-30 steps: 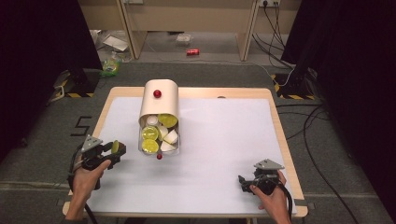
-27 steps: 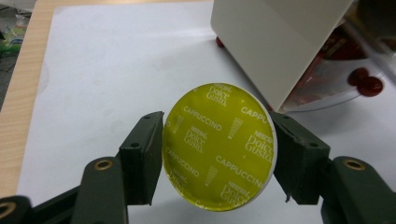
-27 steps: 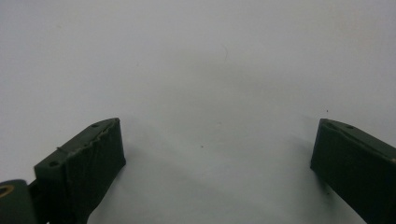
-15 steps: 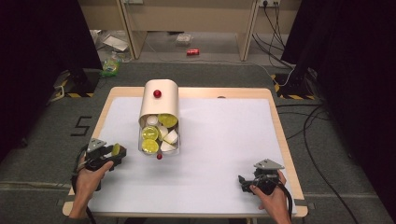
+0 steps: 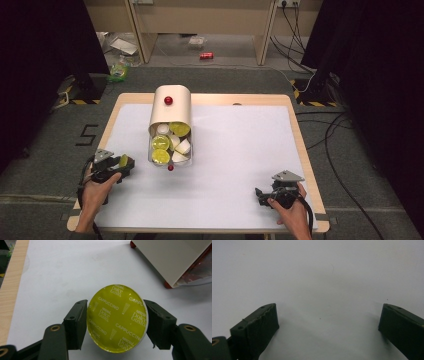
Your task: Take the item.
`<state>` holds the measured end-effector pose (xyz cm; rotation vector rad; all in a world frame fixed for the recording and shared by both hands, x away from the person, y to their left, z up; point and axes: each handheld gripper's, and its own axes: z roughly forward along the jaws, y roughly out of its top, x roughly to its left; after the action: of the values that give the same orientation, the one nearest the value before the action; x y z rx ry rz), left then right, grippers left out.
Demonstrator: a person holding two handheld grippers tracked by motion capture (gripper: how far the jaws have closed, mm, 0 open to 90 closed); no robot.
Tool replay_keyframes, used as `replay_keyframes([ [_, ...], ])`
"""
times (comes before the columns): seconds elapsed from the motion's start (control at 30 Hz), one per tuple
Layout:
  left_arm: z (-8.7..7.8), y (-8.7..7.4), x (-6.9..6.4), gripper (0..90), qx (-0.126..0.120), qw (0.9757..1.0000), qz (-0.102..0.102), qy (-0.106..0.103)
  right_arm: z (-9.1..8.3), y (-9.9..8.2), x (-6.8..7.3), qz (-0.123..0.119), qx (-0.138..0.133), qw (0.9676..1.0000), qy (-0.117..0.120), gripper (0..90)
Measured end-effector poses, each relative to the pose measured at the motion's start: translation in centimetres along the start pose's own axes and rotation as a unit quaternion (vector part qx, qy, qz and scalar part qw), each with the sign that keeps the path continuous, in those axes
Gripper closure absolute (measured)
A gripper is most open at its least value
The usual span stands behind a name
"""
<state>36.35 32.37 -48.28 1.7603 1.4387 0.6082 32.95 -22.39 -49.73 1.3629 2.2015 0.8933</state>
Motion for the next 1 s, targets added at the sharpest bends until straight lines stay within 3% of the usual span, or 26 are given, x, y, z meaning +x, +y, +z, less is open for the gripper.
replay_keyframes([
  [0.47, 0.99, -0.76, 0.00, 39.0, 0.014, 0.9999, 0.002, 0.003, 0.00, 0.00, 0.00, 0.000, 0.000, 1.0000, 0.000, 2.8],
  [1.0, 0.70, -0.60, -0.31, 34.3, 0.001, 1.0000, 0.003, -0.002, 0.00, 0.00, 0.00, 0.000, 0.000, 1.0000, 0.000, 2.8],
])
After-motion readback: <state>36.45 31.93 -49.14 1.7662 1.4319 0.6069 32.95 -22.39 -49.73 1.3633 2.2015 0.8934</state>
